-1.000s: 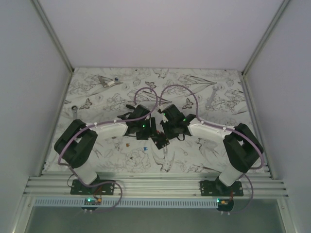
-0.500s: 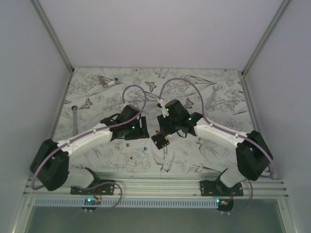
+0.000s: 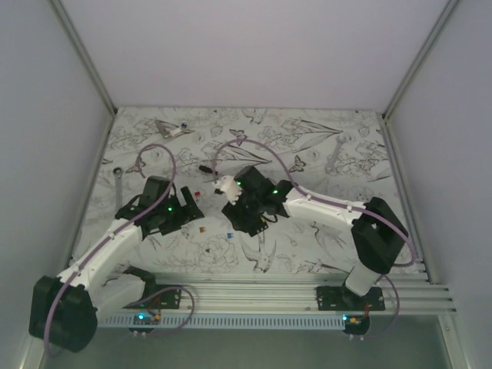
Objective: Snap on the fuse box
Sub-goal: Pick up the fuse from the center of the board.
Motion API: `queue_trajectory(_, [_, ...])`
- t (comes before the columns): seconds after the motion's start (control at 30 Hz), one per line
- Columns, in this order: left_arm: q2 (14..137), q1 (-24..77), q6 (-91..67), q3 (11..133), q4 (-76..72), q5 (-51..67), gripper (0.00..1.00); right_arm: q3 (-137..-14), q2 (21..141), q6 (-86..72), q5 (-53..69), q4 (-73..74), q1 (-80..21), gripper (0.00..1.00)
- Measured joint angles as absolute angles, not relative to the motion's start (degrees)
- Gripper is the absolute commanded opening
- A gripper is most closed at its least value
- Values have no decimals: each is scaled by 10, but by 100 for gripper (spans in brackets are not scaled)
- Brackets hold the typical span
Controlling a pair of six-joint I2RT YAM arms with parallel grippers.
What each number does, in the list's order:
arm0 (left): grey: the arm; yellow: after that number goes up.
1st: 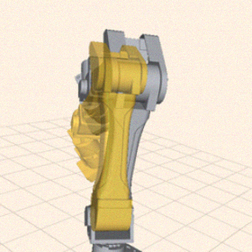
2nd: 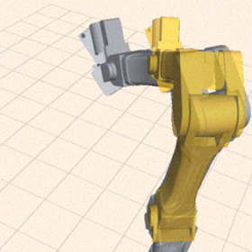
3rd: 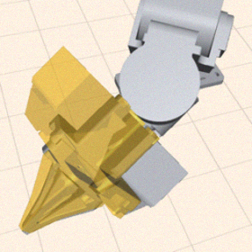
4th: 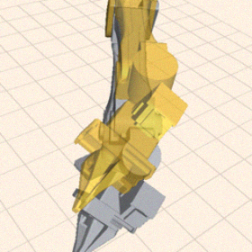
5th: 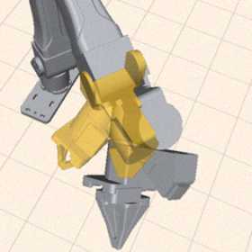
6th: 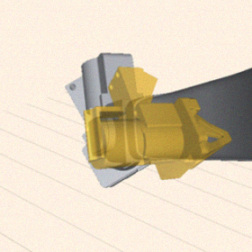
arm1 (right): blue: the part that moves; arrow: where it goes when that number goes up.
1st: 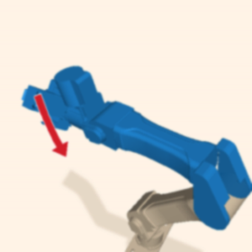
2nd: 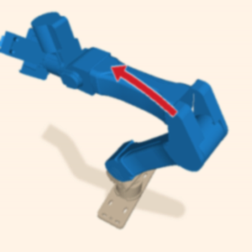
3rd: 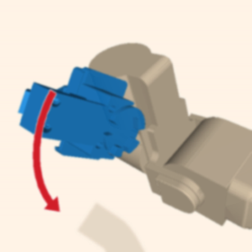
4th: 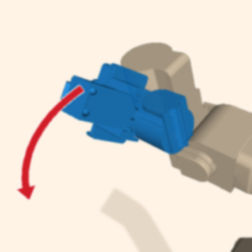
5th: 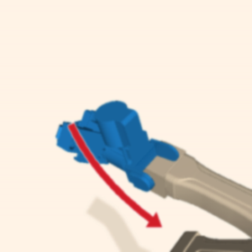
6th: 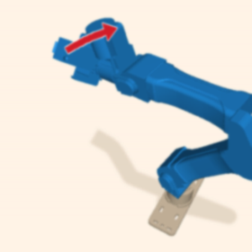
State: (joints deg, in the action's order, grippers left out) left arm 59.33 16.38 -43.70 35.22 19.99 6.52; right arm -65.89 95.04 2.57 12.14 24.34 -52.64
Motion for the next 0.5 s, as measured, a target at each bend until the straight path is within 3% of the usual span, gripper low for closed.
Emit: queue_trajectory(0.5, [569, 69, -437, 312, 204, 109, 100, -821, 1124, 254, 158, 348, -604, 55])
